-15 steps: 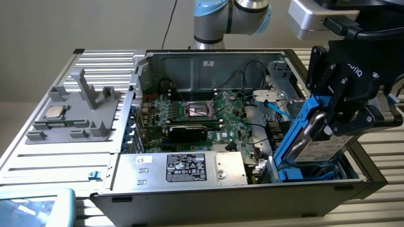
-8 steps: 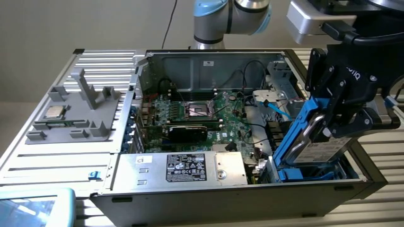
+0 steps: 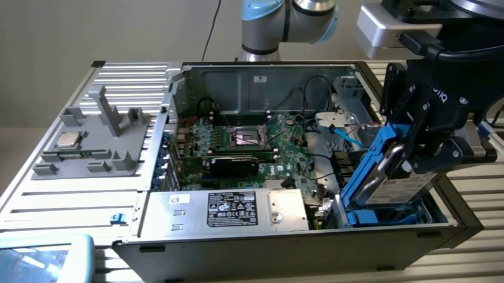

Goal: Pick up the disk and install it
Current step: 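Insert the disk into the insertion slot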

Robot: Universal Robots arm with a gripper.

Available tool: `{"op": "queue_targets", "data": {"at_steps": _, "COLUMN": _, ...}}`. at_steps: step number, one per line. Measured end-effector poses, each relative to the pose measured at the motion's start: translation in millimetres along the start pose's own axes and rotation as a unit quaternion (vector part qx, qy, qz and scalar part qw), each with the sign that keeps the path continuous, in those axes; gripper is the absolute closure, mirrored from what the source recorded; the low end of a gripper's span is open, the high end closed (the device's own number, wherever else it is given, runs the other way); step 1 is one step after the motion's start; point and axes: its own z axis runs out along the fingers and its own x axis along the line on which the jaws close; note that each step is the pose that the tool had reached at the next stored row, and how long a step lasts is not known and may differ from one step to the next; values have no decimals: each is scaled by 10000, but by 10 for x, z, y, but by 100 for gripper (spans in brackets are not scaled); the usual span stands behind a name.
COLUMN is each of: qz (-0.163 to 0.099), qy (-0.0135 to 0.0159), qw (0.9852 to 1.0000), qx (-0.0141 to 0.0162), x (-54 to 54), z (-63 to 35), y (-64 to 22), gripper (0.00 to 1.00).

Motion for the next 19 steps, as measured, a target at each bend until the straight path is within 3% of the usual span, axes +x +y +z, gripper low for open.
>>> {"op": "queue_targets", "data": {"at_steps": 19, "qz": 0, "qy": 2, "qw": 10000, "qx": 4, "x": 1, "z": 39, "y": 1, "gripper": 63}}
